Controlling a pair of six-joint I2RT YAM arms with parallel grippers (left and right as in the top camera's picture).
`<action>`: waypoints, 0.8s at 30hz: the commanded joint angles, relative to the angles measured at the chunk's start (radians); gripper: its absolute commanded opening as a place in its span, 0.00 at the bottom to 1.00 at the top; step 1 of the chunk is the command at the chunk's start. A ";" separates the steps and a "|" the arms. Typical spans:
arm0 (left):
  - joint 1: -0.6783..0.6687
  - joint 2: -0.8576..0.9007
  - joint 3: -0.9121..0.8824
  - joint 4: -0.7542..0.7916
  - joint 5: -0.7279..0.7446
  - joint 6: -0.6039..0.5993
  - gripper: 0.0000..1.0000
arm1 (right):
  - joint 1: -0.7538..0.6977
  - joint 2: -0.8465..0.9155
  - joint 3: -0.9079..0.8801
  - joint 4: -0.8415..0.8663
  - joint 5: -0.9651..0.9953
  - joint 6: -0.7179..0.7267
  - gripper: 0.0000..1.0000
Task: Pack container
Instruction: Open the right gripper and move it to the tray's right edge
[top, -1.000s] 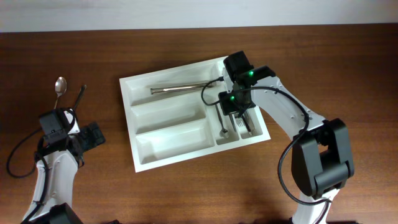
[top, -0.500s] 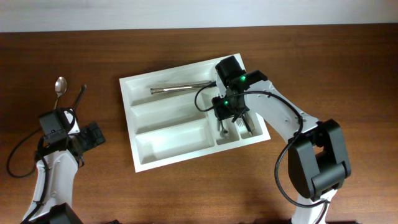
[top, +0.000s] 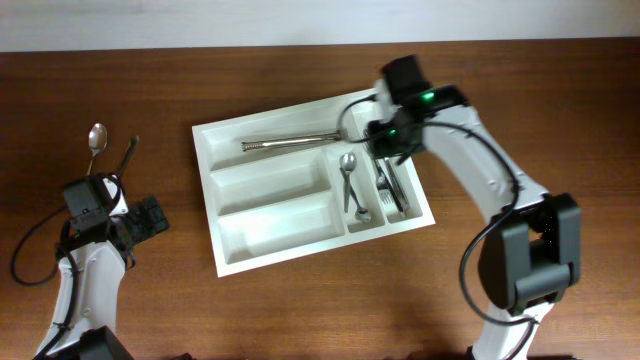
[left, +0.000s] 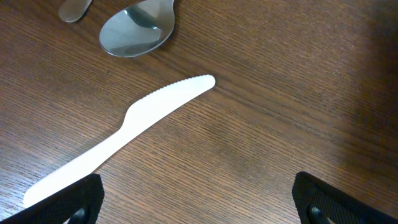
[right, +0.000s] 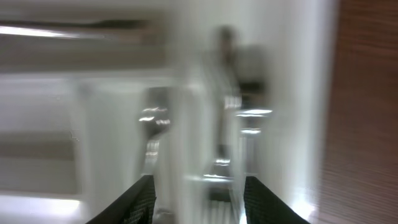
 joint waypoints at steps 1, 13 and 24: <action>0.005 0.005 0.018 -0.002 -0.003 0.013 0.99 | -0.097 -0.008 0.005 -0.033 0.016 -0.103 0.45; 0.005 0.005 0.018 -0.002 -0.003 0.013 0.99 | -0.178 0.003 -0.027 -0.033 -0.031 -0.272 0.41; 0.005 0.005 0.018 -0.001 -0.003 0.013 0.99 | -0.172 0.062 -0.077 -0.023 -0.127 -0.271 0.41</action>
